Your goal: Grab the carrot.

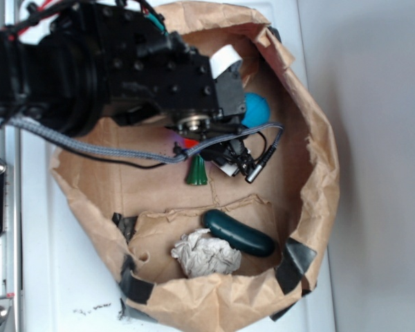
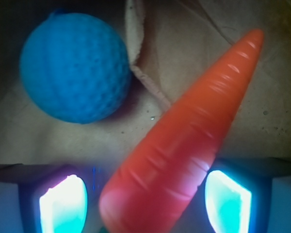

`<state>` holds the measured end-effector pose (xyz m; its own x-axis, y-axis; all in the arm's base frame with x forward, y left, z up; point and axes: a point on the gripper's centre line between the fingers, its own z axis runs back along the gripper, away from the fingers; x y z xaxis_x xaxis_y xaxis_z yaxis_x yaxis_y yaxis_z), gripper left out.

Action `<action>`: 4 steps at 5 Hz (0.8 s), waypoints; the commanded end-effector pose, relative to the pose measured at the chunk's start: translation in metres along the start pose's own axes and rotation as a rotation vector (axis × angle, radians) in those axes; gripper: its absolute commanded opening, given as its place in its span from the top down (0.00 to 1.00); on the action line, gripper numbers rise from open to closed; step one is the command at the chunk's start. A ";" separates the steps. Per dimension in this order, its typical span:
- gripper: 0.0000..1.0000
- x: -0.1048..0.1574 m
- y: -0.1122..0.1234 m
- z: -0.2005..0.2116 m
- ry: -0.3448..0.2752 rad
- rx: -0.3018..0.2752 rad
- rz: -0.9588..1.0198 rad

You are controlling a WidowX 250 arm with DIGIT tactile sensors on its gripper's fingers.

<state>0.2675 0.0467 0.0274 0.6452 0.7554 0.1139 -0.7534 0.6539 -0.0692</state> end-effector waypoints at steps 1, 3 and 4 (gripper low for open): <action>1.00 0.006 -0.002 0.012 -0.021 -0.045 0.005; 1.00 0.004 -0.010 0.062 0.057 -0.113 -0.051; 1.00 0.003 -0.013 0.092 0.110 -0.133 -0.067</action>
<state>0.2102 0.0236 0.0630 0.7073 0.6849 -0.1751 -0.6987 0.7149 -0.0260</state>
